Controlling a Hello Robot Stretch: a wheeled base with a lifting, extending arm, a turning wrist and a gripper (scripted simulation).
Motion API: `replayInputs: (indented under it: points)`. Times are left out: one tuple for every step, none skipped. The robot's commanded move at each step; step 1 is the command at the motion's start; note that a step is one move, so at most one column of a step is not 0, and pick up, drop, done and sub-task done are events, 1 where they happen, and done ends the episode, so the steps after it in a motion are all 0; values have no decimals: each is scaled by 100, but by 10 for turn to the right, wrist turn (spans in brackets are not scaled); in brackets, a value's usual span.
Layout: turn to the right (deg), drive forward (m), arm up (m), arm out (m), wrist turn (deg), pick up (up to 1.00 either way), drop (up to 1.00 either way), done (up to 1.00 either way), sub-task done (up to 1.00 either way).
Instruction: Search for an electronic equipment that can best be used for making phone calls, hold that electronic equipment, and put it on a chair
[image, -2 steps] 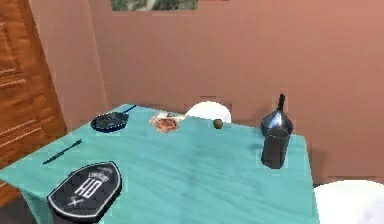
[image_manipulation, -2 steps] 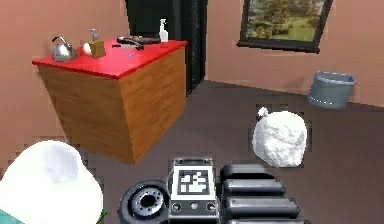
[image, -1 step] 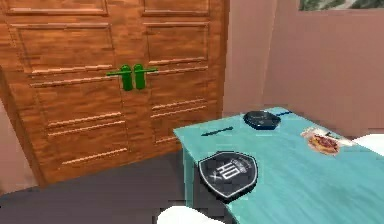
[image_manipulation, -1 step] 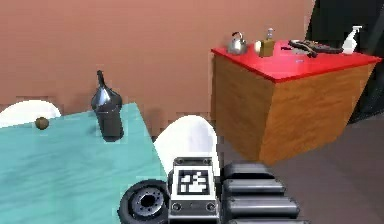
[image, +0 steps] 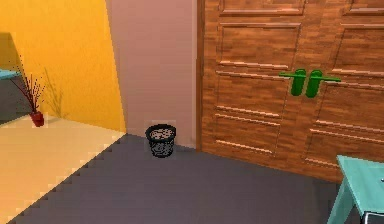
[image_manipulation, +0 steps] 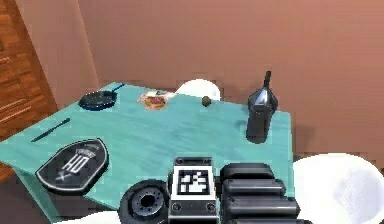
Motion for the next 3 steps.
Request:
replayInputs:
  points:
    - [0, 0, 0, 34, 0, 0, 0, 0, 0]
    - [0, 0, 0, 0, 390, 0, 0, 0, 0]
    - [0, 0, -32, 0, 0, 0, 0, 0, 0]
